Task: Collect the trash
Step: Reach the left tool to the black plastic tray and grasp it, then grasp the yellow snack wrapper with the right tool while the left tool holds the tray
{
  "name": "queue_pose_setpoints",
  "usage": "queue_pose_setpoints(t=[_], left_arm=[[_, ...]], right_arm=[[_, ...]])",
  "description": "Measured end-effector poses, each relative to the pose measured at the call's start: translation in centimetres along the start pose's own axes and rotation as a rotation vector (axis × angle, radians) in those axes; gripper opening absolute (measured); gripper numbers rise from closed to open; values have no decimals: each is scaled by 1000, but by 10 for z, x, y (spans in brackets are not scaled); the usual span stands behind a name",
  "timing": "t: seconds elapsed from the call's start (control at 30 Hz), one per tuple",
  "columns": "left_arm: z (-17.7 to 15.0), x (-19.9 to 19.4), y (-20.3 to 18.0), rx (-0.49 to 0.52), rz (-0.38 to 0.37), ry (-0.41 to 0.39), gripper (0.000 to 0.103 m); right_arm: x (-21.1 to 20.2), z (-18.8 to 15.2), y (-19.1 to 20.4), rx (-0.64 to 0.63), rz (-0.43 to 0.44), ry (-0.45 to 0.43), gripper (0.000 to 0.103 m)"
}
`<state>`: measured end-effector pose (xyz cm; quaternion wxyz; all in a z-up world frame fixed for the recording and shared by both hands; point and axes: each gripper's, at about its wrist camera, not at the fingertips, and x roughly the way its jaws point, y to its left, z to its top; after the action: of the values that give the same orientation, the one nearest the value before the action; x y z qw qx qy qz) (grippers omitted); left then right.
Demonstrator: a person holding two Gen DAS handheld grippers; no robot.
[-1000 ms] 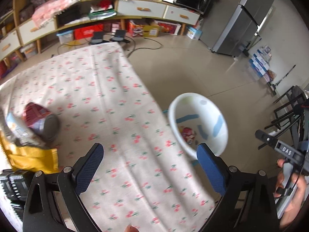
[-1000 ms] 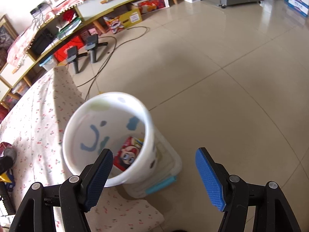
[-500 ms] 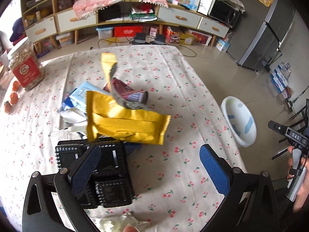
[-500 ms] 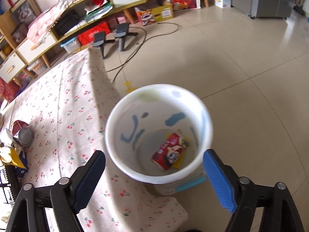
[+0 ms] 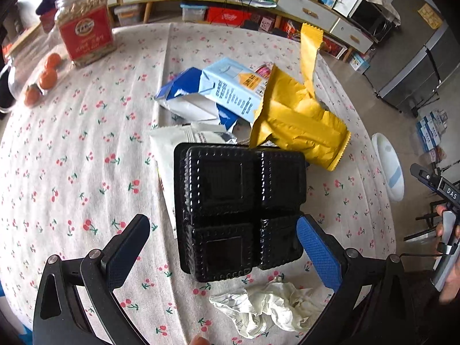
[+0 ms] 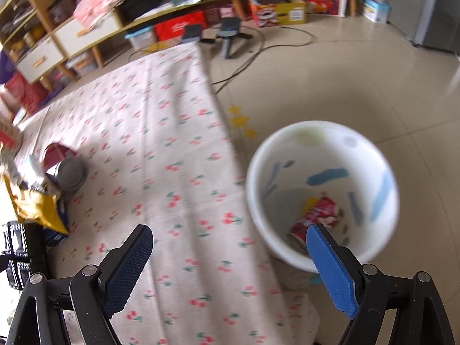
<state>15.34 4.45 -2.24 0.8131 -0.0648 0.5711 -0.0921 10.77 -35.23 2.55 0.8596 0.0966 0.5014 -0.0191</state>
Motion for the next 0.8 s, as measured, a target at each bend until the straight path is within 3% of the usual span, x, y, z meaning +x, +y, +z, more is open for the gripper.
queue_pose_setpoints(t=[0.1,0.33,0.37,0.57,0.8], left_arm=[[-7,3,10,-32,-29,15,101],[-16,21,22,-98,-174,100,73],[-18,22,24,-104,-193,103,62],[-28,16,25,-94,-198,74,61],[-36,-24,41,-120,-215,-36,61]], right_arm=[[9,-1,21,-42,5,17,91],[31,0,57,-98,8,49,91],[33,0,61,-101,11,53,91],[39,1,82,-131,33,60,91],[42,-3,112,-198,82,48,91]])
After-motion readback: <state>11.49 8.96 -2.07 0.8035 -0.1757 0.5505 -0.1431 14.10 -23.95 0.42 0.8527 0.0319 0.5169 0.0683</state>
